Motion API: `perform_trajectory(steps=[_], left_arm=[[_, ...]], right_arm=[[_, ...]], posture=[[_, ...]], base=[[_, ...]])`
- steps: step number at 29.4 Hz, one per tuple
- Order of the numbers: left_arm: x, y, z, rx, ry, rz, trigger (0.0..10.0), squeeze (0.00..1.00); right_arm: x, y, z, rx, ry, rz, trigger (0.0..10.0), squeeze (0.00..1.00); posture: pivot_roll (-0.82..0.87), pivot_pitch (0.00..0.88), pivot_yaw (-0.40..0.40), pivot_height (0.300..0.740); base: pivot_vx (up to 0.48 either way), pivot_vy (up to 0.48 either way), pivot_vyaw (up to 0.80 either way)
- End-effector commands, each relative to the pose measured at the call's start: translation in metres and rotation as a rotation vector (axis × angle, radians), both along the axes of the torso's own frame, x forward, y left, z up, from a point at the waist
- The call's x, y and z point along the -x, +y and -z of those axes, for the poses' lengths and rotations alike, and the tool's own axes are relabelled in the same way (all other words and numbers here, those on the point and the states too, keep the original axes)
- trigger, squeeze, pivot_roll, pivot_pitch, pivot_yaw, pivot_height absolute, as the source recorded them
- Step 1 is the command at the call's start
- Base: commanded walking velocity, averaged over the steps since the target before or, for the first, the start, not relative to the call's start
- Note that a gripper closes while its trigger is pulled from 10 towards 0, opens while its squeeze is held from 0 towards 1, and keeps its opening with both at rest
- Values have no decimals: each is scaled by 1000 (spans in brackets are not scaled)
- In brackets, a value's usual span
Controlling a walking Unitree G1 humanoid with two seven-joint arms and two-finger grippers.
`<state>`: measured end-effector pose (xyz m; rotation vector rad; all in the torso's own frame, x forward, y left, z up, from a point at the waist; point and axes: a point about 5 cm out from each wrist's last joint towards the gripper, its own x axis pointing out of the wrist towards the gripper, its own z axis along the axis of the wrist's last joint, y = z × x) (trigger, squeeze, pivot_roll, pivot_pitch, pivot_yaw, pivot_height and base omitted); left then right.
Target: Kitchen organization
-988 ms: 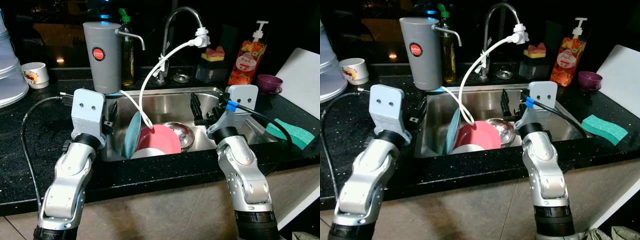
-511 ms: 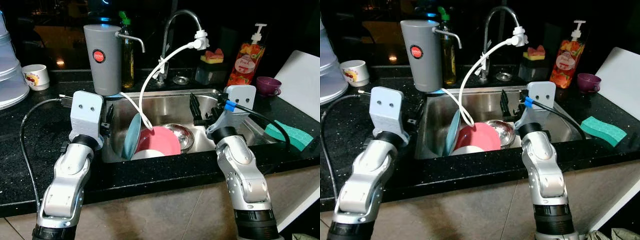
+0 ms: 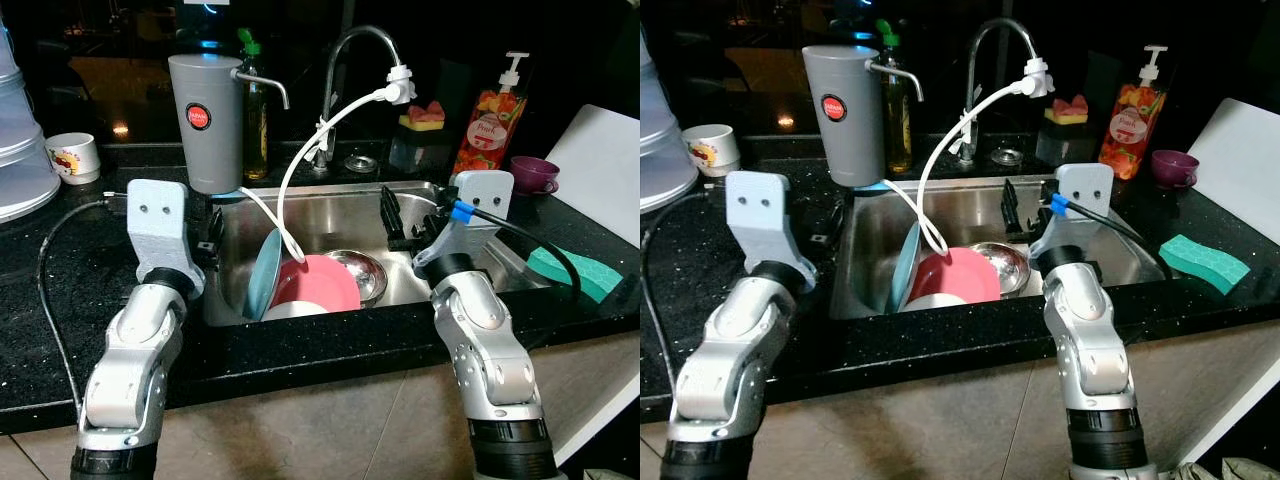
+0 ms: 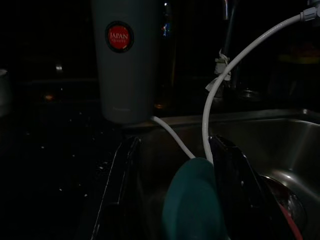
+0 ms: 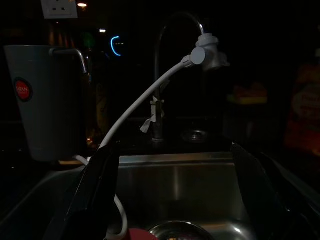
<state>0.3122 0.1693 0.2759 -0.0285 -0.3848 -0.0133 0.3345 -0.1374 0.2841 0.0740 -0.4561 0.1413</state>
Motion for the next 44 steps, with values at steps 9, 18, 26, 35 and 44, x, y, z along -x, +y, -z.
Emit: perform_trajectory(steps=[9, 18, 26, 35, 44], left_arm=[[-4, -7, -2, -34, 47, 75, 10000, 0], [-2, -6, -8, -118, -3, 37, 10000, 0], [1, -9, -18, -132, -56, 33, 10000, 0], [2, -16, -17, -158, -70, 44, 10000, 0], [1, -17, -19, -157, -79, 42, 10000, 0]], right_arm=[[3, -6, -2, -53, -7, 26, 10000, 0], [3, -3, -7, -50, -30, 34, 10000, 0], [5, -8, -17, -29, -65, 48, 10000, 0], [5, -6, -19, -28, -71, 44, 10000, 0], [5, -7, -22, -24, -76, 46, 10000, 0]], posture=[[48, 72, -39, 740], [93, 87, -35, 740], [127, 101, -39, 740], [125, 104, -48, 740], [118, 102, -54, 740]], base=[[0, 0, 0], [0, 0, 0], [0, 0, 0], [0, 0, 0], [0, 0, 0]])
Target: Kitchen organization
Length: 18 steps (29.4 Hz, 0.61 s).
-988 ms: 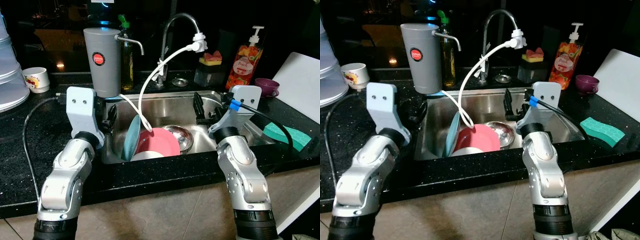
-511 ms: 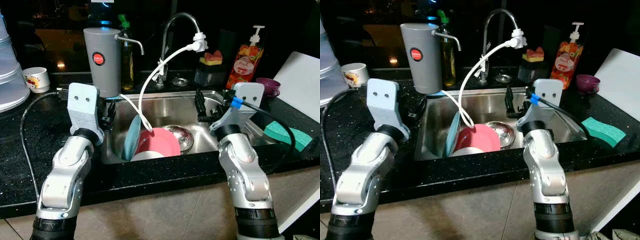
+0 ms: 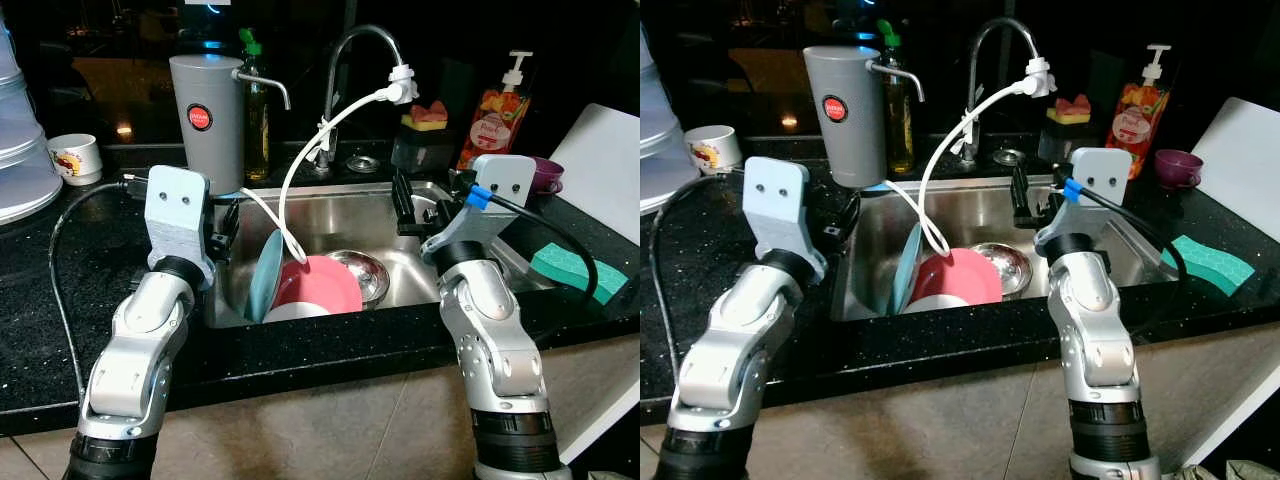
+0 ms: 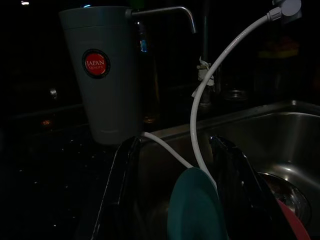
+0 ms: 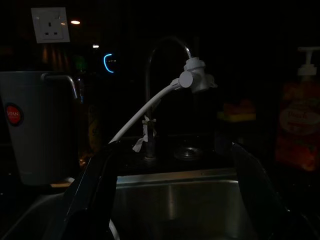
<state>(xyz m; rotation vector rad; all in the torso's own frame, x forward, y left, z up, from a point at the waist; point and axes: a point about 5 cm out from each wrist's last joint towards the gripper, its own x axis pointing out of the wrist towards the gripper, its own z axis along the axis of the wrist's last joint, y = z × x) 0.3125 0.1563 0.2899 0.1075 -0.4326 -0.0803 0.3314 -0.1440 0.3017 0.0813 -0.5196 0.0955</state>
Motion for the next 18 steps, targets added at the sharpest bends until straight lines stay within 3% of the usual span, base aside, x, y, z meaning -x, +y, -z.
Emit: perform_trajectory(steps=[1, 18], left_arm=[[2, -4, -5, -12, -28, 5, 10000, 0], [2, -6, -4, -20, -28, 11, 10000, 0]], right_arm=[[2, -1, -4, -1, -15, 2, 10000, 0], [2, 0, -2, -5, -7, 0, 10000, 0]], posture=[[118, 102, -54, 740], [117, 100, -52, 740]], base=[[0, 0, 0], [0, 0, 0]])
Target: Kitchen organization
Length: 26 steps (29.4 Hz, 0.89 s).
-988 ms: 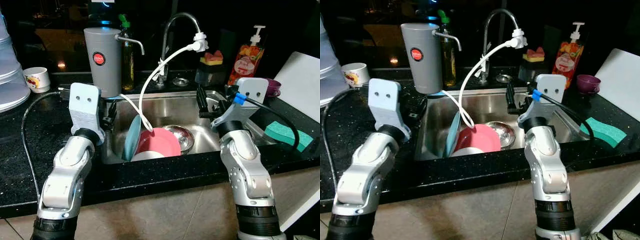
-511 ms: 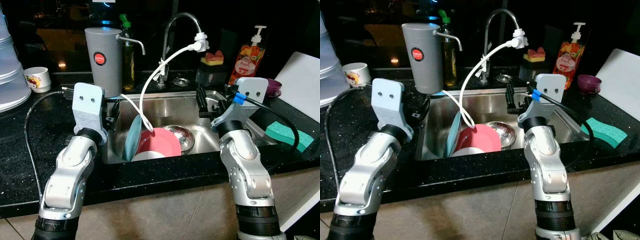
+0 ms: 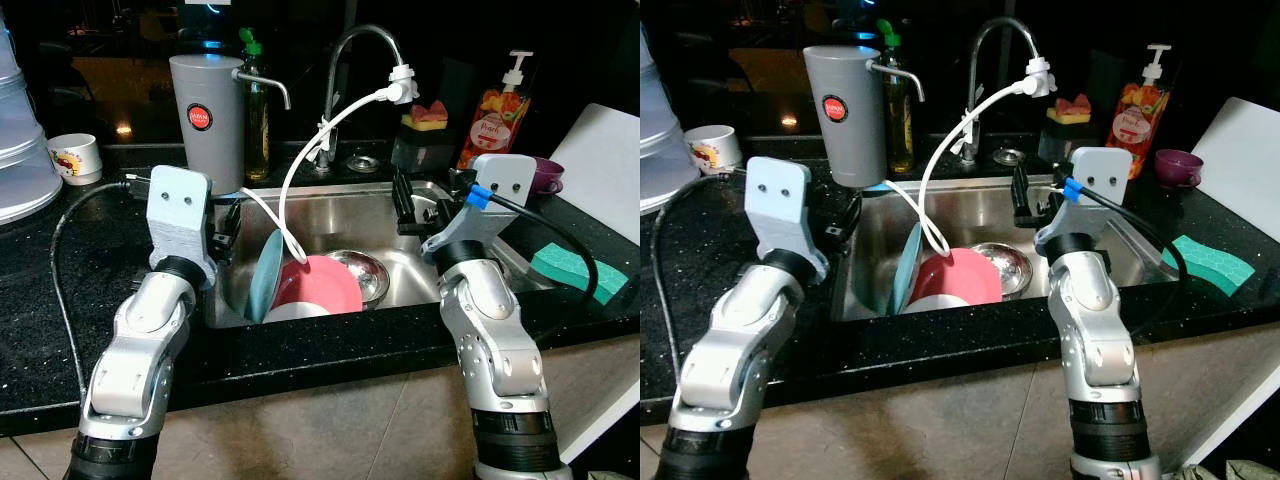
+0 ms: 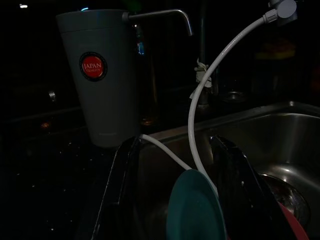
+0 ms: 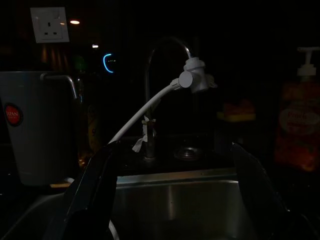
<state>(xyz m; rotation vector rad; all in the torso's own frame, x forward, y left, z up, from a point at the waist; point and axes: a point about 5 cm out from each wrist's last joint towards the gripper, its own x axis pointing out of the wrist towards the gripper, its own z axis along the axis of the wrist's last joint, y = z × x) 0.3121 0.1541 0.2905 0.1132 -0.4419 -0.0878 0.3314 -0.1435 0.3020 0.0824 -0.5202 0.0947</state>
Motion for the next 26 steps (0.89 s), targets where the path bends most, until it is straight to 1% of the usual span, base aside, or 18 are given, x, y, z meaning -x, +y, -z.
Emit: perform_trajectory(steps=[1, 26], left_arm=[[1, -4, -3, -14, -19, 5, 10000, 0], [1, -3, -2, -12, -18, 2, 10000, 0]], right_arm=[[2, 0, -2, -4, -6, 1, 10000, 0], [1, -1, -1, 1, -3, -1, 10000, 0]], posture=[[117, 100, -52, 740], [115, 102, -59, 740]], base=[[0, 0, 0], [0, 0, 0]])
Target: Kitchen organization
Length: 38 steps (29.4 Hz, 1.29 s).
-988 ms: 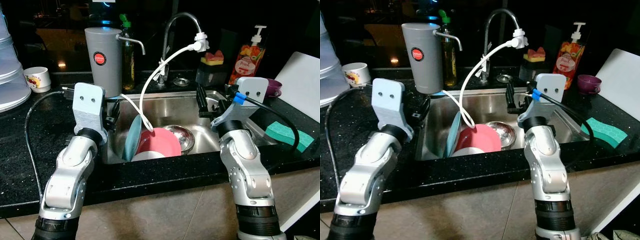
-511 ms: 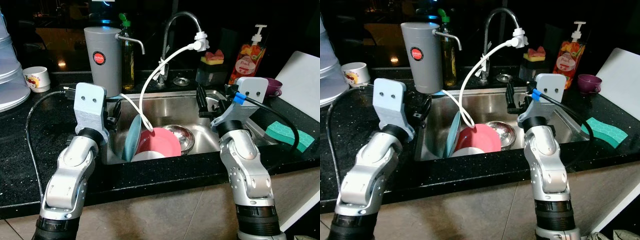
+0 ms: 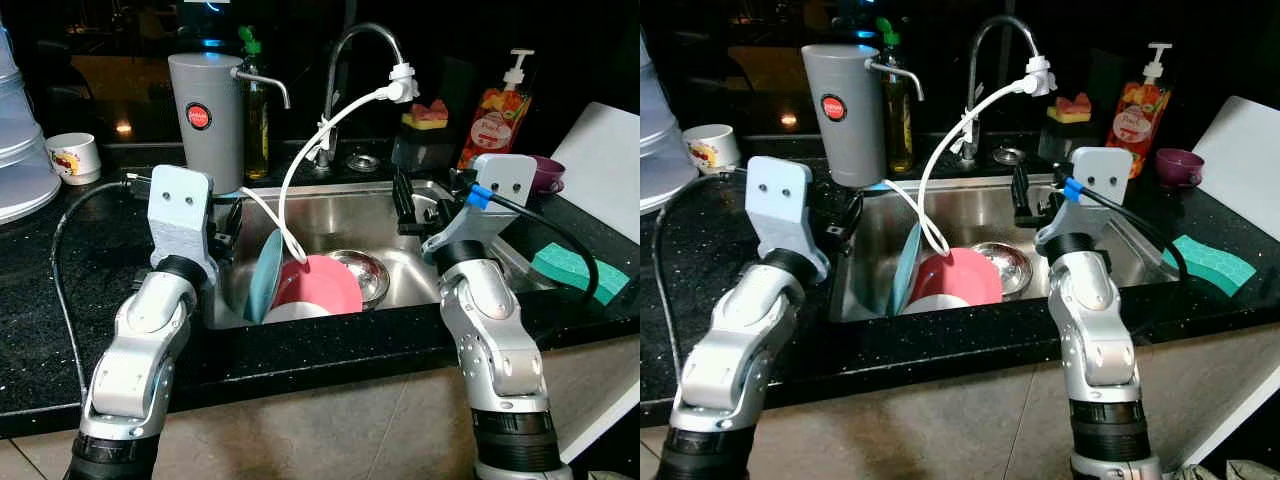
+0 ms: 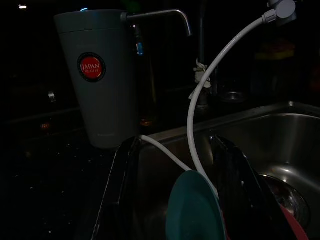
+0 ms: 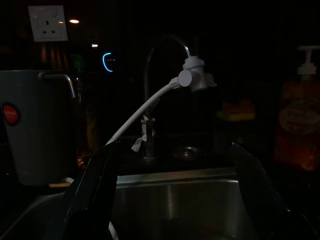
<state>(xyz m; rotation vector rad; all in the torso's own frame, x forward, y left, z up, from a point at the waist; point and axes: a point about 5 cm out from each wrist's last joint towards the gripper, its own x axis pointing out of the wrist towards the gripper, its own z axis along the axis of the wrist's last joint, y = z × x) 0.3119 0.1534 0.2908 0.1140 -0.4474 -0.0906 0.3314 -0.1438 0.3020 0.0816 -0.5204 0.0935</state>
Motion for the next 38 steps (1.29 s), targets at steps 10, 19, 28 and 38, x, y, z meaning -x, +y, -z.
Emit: perform_trajectory(steps=[10, 19, 28, 38], left_arm=[[1, -2, -1, -10, -11, 1, 10000, 0], [1, -3, 1, -12, -6, 5, 10000, 0], [1, -4, 1, -14, -7, 7, 10000, 0], [1, -5, 1, -14, -9, 12, 10000, 0]], right_arm=[[1, 1, -1, 2, -1, -6, 10000, 0], [1, 1, 0, 4, 0, -7, 10000, 0], [1, 2, 0, 5, -1, -13, 10000, 0], [1, 2, -1, 6, -5, -11, 10000, 0]], posture=[[113, 99, -59, 740], [110, 95, -58, 740], [110, 95, -58, 740], [110, 95, -58, 740]], base=[[0, 0, 0], [0, 0, 0], [0, 0, 0], [0, 0, 0]])
